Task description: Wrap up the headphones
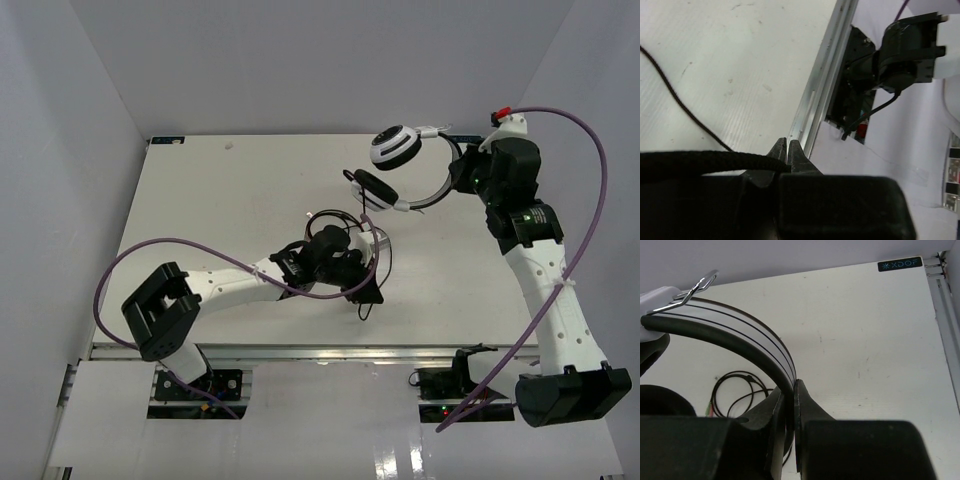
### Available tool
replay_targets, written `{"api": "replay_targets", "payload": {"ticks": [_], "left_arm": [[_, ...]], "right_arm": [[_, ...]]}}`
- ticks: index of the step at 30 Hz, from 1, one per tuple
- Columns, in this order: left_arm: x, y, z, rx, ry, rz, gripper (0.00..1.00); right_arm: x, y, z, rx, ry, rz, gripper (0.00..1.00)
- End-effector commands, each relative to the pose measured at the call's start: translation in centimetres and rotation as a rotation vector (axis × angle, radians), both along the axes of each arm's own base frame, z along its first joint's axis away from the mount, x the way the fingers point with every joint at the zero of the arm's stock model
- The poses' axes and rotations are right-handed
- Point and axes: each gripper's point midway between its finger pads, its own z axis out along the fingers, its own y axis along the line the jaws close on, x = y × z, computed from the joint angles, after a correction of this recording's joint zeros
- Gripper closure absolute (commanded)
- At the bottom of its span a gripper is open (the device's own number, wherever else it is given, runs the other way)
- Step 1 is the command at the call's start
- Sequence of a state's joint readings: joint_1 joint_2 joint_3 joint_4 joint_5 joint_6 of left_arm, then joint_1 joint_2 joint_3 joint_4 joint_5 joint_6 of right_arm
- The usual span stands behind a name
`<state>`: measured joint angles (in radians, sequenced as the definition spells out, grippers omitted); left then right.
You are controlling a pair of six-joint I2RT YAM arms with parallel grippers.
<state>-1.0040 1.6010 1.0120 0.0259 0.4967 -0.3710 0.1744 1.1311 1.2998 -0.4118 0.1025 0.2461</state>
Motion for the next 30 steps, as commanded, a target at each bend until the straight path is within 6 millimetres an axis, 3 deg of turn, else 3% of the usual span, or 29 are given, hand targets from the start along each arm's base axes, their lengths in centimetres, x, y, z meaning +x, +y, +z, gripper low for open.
{"api": "replay_targets", "payload": {"ticks": [1,5,9,12,15,18,25,26,28,30], "left_arm": [[1.4,1.1,1.3,-0.016,-0.139,0.060,1.00],[2.7,1.8,0.6,0.015,-0.223,0.103,1.00],[3.9,2.6,0.5,0.018,-0.316,0.146,0.92],[4.7,3.2,1.4,-0.033,-0.403,0.186,0.61],[5.0,3.1,3.2,-0.103,-0.460,0.196,0.51],[4.7,2.8,3.3,-0.136,-0.480,0.176,0.40],[3.4,1.7,2.5,-0.212,-0.476,0.091,0.36],[3.2,1.6,3.0,-0.248,-0.492,0.089,0.35],[2.6,2.2,2.4,-0.259,-0.525,0.083,0.26],[2.6,2.5,3.2,-0.298,-0.606,0.094,0.21]], "right_arm": [[-2.0,3.1,6.0,0.269,-0.102,0.184,0.92],[-2.9,3.7,5.3,0.352,-0.049,0.280,0.92],[-3.3,4.1,4.6,0.413,0.003,0.378,0.92],[-3.9,5.2,3.2,0.472,0.063,0.478,0.92],[-4.1,5.8,2.8,0.509,0.081,0.515,0.92],[-4.4,6.2,2.6,0.542,0.100,0.540,0.92],[-4.8,6.2,4.1,0.557,0.085,0.558,0.92],[-4.7,6.1,4.1,0.550,0.083,0.552,0.92],[-4.4,5.7,4.0,0.536,0.089,0.524,0.92],[-4.2,5.5,4.2,0.526,0.081,0.510,0.92]]}}
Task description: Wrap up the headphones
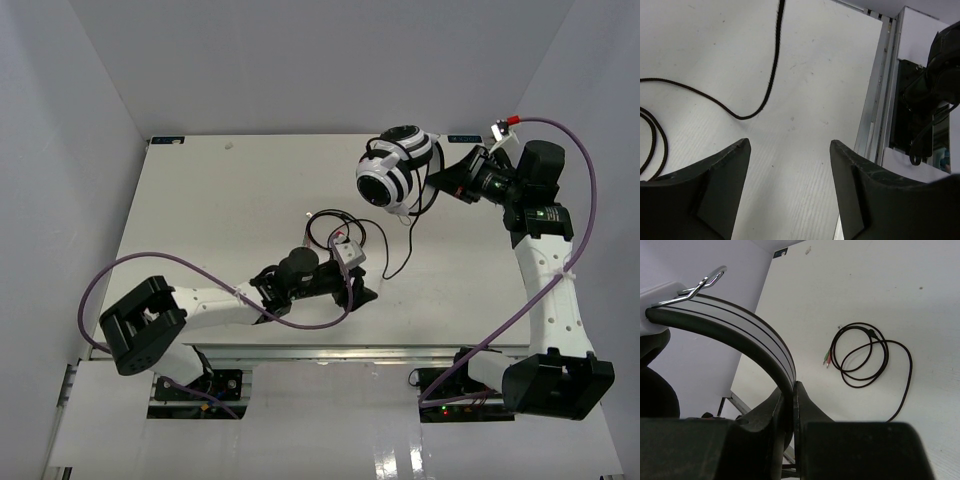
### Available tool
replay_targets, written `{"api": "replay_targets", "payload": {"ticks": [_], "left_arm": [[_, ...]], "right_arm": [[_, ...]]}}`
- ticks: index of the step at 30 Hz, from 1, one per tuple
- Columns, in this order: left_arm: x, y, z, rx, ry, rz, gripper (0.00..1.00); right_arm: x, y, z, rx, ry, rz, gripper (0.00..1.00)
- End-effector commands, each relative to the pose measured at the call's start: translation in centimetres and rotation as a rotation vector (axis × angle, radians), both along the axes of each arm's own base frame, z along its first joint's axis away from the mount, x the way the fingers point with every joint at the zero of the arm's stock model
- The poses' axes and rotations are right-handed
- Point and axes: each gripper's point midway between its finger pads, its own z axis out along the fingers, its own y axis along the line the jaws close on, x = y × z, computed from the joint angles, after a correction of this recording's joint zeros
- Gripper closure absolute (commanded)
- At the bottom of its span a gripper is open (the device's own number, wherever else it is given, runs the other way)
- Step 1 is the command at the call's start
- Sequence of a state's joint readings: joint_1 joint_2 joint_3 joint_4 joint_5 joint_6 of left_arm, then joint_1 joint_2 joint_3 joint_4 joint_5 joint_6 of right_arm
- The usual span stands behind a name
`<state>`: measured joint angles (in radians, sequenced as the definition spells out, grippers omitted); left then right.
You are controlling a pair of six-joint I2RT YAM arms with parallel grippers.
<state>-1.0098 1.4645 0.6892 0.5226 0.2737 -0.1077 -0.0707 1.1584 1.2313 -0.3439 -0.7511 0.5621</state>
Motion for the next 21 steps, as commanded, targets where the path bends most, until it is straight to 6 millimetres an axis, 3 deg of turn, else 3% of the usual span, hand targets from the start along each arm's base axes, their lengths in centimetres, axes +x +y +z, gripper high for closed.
{"api": "replay_targets", "payload": {"ticks": [1,3,7,10,11,18,19,21], "left_arm": [[-1.1,0.6,1.9,-0.110,-0.174,-0.032,0.16],[-1.2,0.5,2.2,-0.138,-0.237,-0.048,0.13],[-1.2,-1.5,0.9,-0.129,-0.286,-0.092,0.11],[0.1,-3.9,0.4,-0.143,-0.329,-0.069,0.10],[0.8,-4.6,1.0,-0.155,-0.348,-0.043,0.10],[4.5,-7.9,-2.2,-0.106,-0.345,0.052,0.17],[4.7,-8.2,-2.7,-0.103,-0.342,0.054,0.22],[4.8,-8.5,-3.8,-0.099,-0.321,0.055,0.46]], "right_arm": [[-0.2,0.0,4.1,0.013,-0.097,0.001,0.92],[-0.1,-0.1,4.0,0.009,-0.095,-0.007,0.92],[0.1,-0.2,4.0,0.007,-0.093,-0.016,0.92],[-0.1,-0.2,4.1,0.007,-0.097,-0.017,0.92],[-0.2,-0.2,4.1,0.007,-0.098,-0.016,0.92],[-0.6,-0.1,4.3,0.013,-0.103,-0.012,0.92],[-0.6,0.0,4.2,0.015,-0.101,-0.010,0.92],[-0.7,0.0,4.2,0.017,-0.102,-0.008,0.92]]}}
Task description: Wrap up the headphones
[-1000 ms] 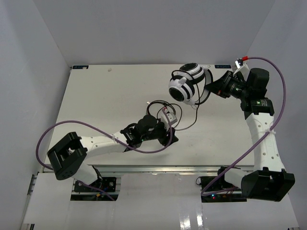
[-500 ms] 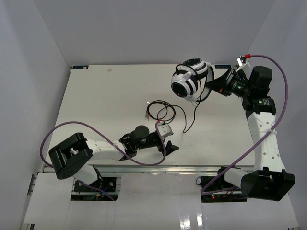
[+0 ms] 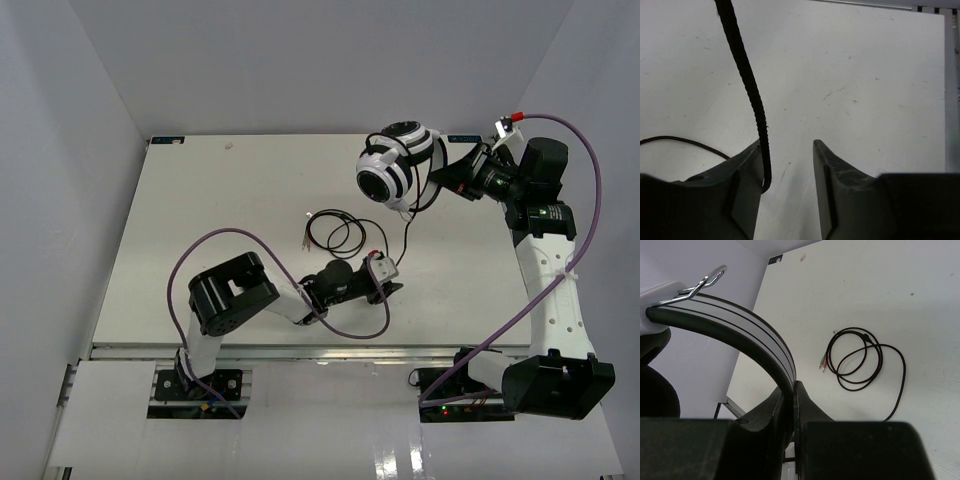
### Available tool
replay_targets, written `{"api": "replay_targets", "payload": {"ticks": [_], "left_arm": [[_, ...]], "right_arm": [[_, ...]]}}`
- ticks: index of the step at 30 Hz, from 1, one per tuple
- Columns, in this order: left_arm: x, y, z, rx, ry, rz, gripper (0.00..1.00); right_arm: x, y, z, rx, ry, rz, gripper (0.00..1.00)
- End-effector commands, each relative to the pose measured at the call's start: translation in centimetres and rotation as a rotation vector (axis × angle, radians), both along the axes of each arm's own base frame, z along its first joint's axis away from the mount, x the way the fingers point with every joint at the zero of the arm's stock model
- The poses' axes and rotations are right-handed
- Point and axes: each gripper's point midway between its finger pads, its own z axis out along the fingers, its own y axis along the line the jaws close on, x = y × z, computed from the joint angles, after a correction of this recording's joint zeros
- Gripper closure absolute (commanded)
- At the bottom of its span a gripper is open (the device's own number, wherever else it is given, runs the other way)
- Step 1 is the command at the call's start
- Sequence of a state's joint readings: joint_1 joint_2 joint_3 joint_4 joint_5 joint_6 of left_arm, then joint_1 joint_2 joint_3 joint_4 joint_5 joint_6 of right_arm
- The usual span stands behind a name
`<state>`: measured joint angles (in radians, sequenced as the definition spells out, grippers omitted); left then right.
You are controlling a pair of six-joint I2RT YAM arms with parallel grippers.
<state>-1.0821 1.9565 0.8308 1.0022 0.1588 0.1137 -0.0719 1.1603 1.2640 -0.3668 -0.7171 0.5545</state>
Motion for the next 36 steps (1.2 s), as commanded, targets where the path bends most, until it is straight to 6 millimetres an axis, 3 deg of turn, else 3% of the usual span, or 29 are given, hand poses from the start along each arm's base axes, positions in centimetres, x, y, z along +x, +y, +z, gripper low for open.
{"api": "replay_targets", "payload": {"ticks": [1,2,5,6,9,13,17,19,23,29,36], "left_arm": [[1.1,-1.0,1.1,-0.063,-0.021,0.038,0.55],[1.0,-0.9,0.7,-0.064,-0.010,0.040,0.63],[1.1,-0.2,-0.2,-0.057,0.007,0.061,0.71],[1.0,0.1,-0.5,-0.055,0.010,0.065,0.82],[0.6,0.8,-0.4,-0.058,0.013,0.060,1.00],[-1.2,2.3,2.9,-0.098,-0.022,0.002,1.00],[-3.4,3.3,3.6,-0.031,-0.061,-0.102,1.00],[-3.9,3.8,1.5,0.081,-0.053,-0.138,1.00],[-4.2,4.4,0.5,0.157,-0.073,-0.168,1.00],[-2.3,5.1,-0.7,0.250,-0.102,-0.155,1.00],[0.7,8.9,-0.1,0.276,-0.115,-0.084,1.00]], "right_arm": [[-1.0,0.5,3.6,0.033,-0.091,0.027,0.92],[-1.0,0.5,3.7,0.035,-0.092,0.028,0.92],[-1.0,0.5,4.0,0.034,-0.100,0.033,0.92],[-1.0,0.5,4.1,0.033,-0.103,0.032,0.92],[-1.1,0.4,4.4,0.022,-0.117,0.030,0.92],[-0.7,-0.3,4.6,-0.052,-0.164,0.003,0.92],[-0.4,-0.6,4.1,-0.111,-0.198,0.026,0.92],[-1.1,0.4,4.1,-0.081,-0.215,0.101,0.92],[-1.7,0.7,4.8,-0.090,-0.258,0.135,0.92],[-2.9,1.2,5.9,-0.095,-0.300,0.185,0.92],[-3.2,0.8,5.1,-0.145,-0.306,0.188,0.92]]}}
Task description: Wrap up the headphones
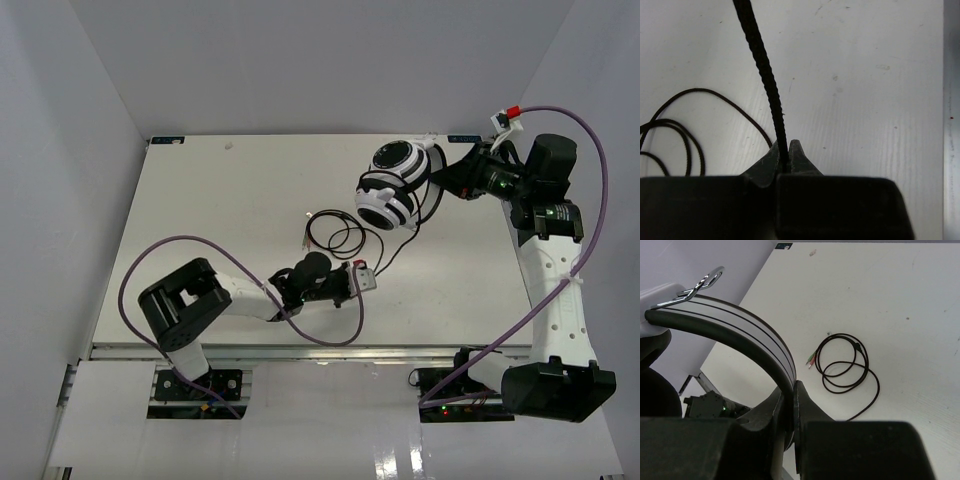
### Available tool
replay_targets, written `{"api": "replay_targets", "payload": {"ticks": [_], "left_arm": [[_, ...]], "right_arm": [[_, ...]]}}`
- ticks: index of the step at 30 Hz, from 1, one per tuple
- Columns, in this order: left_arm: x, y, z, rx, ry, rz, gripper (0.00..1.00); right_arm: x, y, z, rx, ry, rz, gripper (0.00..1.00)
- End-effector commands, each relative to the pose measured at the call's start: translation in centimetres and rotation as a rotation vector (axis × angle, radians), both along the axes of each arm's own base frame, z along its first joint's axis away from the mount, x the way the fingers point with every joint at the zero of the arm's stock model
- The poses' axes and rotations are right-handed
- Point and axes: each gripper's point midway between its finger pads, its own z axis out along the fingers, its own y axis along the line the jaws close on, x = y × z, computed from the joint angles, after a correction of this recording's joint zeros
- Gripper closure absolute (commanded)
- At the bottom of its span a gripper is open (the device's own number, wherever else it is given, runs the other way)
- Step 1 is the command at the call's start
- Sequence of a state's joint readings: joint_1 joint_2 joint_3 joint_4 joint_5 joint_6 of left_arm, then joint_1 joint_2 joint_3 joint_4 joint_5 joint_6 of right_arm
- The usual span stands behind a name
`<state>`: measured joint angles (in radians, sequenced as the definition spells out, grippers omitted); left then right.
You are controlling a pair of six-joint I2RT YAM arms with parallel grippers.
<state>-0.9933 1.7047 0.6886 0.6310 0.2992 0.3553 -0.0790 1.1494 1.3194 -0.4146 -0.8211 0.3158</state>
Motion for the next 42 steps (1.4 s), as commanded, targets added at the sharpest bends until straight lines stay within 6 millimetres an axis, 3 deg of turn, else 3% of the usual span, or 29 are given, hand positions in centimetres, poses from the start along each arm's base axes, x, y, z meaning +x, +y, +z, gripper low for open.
{"api": "replay_targets", "payload": {"ticks": [1,3,8,15,18,19,23,26,30,34,37,42], "left_arm": [[2.2,2.3,1.8,0.016,-0.042,0.015,1.00],[3.6,3.2,1.6,0.043,-0.024,0.024,1.00],[7.0,4.8,4.3,0.020,-0.039,0.044,1.00],[7.5,7.2,7.3,-0.035,0.030,-0.002,1.00],[6.7,7.4,8.3,-0.045,0.113,-0.043,1.00],[6.8,7.0,9.5,-0.059,0.124,-0.060,1.00],[4.1,6.0,11.6,-0.066,0.325,-0.189,1.00],[3.9,5.4,14.3,-0.080,0.387,-0.217,1.00],[2.3,5.3,15.7,-0.078,0.542,-0.258,1.00],[0.3,5.7,17.0,-0.081,0.659,-0.308,1.00],[-0.9,5.9,17.9,-0.094,0.747,-0.338,1.00],[-2.6,4.8,18.8,-0.080,0.851,-0.366,1.00]], "right_arm": [[-2.0,0.7,3.5,-0.003,-0.118,0.082,0.92],[-2.6,1.0,3.5,-0.019,-0.150,0.129,0.92],[-4.6,1.2,3.2,-0.145,-0.284,0.230,0.92],[-6.0,0.2,-0.8,-0.380,-0.352,0.351,0.92],[-5.9,-0.5,-3.2,-0.506,-0.345,0.356,0.92],[-5.5,-0.7,-4.5,-0.563,-0.338,0.343,0.92],[-5.3,-0.5,-6.5,-0.720,-0.381,0.282,0.92],[-4.6,-0.9,-8.2,-0.845,-0.388,0.222,0.92],[-3.3,-1.7,-10.1,-0.962,-0.365,0.150,0.92],[-0.7,-3.5,-10.4,-1.069,-0.348,-0.025,0.92],[1.2,-4.5,-9.1,-1.095,-0.346,-0.181,0.92],[3.6,-3.8,-7.7,-1.089,-0.359,-0.359,0.92]]}}
